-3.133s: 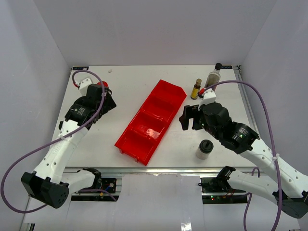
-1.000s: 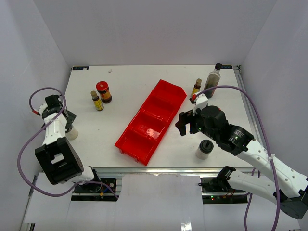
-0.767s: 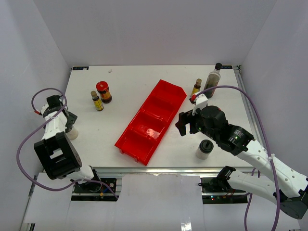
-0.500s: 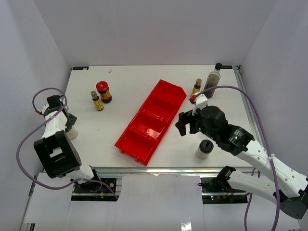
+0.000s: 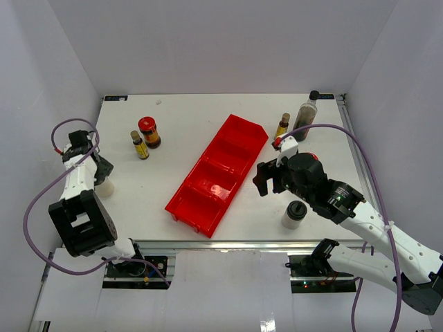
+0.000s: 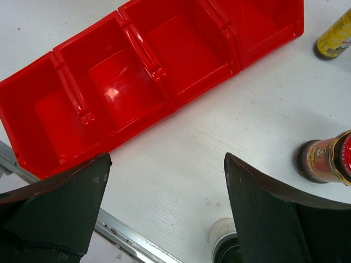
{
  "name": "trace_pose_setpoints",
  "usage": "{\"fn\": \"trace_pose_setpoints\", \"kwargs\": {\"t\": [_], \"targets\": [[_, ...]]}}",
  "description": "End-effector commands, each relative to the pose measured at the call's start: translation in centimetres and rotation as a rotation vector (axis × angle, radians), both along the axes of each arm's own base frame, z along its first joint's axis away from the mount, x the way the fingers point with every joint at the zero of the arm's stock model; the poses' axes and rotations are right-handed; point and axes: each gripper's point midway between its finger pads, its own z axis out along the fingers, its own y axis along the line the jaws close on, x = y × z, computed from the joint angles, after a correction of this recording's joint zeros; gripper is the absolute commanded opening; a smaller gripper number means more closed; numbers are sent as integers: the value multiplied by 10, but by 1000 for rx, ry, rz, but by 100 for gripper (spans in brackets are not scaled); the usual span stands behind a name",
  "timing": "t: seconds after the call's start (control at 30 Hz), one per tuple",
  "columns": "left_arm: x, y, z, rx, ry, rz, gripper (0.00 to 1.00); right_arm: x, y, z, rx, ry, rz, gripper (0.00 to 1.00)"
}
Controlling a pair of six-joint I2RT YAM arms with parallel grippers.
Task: Organize the condiment bottles
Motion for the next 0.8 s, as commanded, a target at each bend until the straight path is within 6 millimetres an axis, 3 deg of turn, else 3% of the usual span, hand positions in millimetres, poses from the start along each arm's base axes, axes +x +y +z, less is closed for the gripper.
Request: {"fn": "trace_pose_setpoints", "kwargs": {"t": [0.0,0.07,0.2,0.43,0.5,0.63,0.77], "targets": [[38,-41,77,90,-129,-205,0,5,2,24,47,-46,-12,90],[55,-75,106,104,-161,-299,0,8,0,27,51,-45,-48,90],[80,-147,135,47,-200,-520,0,7,-3,28,45,-29,-61,90],[84,-250,172,-3,-296,-804,0,4,-7,32,69,-67,-54,90],[77,-266,175,-9,-305,-833,0,5,-8,32,75,-75,-58,90],[67,-263,170,18,-281,-812,0,5,-8,28,65,-71,-59,90],[42,-286,172,-37,-309,-905,0,5,-8,26,63,-70,-57,90]]}}
